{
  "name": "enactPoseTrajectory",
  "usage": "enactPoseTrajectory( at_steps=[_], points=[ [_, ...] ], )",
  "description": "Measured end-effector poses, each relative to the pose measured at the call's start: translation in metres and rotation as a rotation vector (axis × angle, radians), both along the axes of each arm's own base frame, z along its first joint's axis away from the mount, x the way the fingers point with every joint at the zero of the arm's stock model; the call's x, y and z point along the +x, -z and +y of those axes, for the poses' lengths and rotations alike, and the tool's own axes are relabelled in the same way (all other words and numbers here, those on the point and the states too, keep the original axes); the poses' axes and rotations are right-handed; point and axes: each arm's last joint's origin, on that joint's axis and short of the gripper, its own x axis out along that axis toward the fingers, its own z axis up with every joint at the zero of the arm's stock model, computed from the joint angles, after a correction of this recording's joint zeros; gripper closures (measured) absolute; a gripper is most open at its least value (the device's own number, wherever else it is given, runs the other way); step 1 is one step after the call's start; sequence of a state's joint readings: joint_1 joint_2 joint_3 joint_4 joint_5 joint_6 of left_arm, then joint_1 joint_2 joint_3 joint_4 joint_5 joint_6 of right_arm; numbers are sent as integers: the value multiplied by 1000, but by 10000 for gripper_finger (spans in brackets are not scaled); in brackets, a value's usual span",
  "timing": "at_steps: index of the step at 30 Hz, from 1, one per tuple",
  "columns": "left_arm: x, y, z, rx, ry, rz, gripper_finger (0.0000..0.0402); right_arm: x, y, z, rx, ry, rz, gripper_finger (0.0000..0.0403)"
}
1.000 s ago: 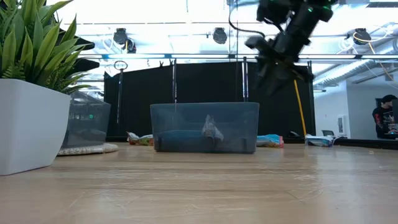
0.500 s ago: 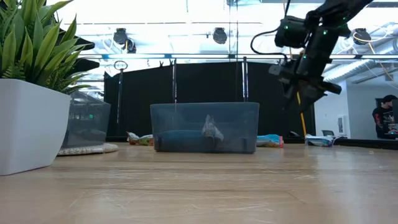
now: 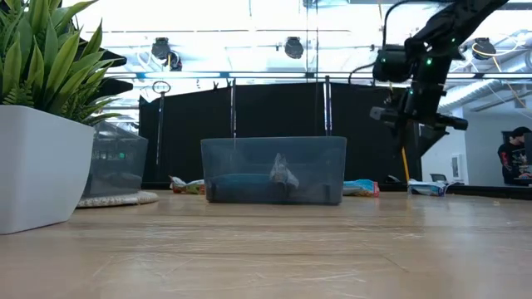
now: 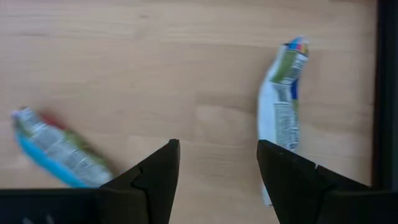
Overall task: Pick and place Granola Bars by type
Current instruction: Put the blue granola bar into the top black bin
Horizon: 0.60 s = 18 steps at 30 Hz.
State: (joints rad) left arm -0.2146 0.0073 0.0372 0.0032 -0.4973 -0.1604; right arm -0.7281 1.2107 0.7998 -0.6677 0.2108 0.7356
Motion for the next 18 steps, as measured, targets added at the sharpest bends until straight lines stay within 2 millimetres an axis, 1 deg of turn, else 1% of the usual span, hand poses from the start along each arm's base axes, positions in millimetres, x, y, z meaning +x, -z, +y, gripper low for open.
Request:
enactPoseTrajectory(
  at_steps=[5, 12, 18],
  points=[
    [0, 0, 0, 0, 0, 0, 41, -7, 7, -9, 39, 52, 38, 195],
    [0, 0, 0, 0, 0, 0, 41, -17, 15, -16, 87, 92, 86, 195],
    [0, 0, 0, 0, 0, 0, 41, -27, 34, -11, 188, 117, 74, 195]
  ],
)
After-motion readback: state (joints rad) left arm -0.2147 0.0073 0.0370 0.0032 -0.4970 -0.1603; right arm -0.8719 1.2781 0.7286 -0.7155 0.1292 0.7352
